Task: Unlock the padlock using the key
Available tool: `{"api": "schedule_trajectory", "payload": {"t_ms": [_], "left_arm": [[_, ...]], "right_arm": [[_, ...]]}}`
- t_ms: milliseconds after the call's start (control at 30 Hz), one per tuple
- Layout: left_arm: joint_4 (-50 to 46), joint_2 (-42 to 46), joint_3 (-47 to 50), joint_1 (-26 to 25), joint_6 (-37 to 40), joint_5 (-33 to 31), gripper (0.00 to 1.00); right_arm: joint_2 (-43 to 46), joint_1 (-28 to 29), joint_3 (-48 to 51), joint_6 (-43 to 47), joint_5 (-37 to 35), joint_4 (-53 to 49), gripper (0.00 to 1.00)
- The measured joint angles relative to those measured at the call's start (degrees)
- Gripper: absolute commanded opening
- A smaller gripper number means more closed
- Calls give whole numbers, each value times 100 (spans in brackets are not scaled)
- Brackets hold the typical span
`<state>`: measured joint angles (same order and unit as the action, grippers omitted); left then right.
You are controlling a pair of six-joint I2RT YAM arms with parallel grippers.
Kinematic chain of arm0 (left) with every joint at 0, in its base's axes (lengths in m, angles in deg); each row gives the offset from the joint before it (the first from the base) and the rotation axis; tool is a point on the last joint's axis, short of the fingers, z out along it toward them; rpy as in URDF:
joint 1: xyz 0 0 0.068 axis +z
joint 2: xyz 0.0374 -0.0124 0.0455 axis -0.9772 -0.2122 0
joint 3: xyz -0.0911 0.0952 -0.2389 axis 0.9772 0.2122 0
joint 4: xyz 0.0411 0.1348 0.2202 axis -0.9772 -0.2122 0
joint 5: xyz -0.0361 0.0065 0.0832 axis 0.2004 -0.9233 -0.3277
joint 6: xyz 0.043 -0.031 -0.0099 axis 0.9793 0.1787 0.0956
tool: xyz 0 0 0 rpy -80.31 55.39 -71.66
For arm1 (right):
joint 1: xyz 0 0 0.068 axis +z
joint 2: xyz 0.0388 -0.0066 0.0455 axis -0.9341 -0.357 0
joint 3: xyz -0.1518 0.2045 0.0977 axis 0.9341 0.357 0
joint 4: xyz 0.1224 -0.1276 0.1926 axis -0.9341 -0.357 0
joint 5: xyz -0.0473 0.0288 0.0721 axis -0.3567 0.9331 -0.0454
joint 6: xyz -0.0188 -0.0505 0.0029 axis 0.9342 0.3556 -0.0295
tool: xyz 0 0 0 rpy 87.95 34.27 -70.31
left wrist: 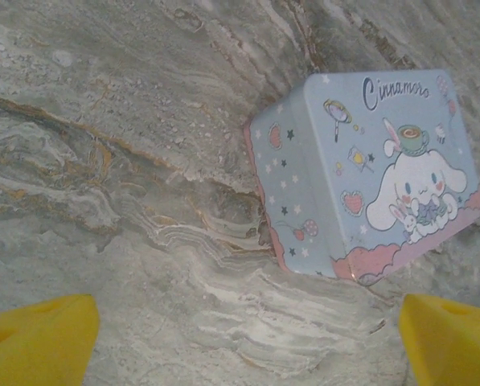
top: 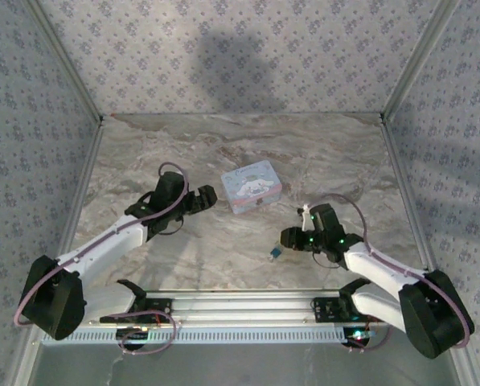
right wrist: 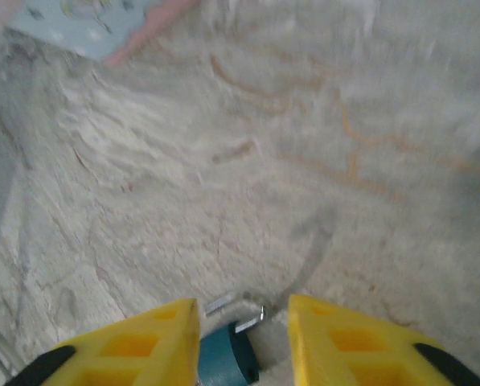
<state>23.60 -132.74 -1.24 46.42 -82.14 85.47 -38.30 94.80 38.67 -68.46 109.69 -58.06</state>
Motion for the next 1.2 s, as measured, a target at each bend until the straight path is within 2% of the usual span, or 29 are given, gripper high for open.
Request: {"api": "schedule_trajectory", "payload": {"t_ms": [233,400,467,600,733,900,1033,1200], "left_arm": [[509,267,181,584,-20,691,98],[693,577,328,1303,140,1067,98],[691,697,343,1554,319,1040,98],[748,1038,442,1856,942,452,98],[1169,1449,866,1895,1657,-337,98],[1735,1602,1412,1958,2653,-1318,98],[1926,1322,1480,2087,3215,-1794,98],[2396,879,1676,2260,3657,-1976,98]], "right_arm": [[350,-542,-573,577,-490,-221,60],[369,-1071,-807,1008,-870,-251,92],[369,-1287,-820,1176,-1034,-181,100],[297,-1816,-820,1499,-1434,39,100],[37,-2306,-837,1718,-1810,214,100],[-249,-2577,-841,2065,-2267,490,100],[-382,-2651,-575,2433,-2459,1416,100],[-1257,-2850,-275,2699,-2365,2691,100]]}}
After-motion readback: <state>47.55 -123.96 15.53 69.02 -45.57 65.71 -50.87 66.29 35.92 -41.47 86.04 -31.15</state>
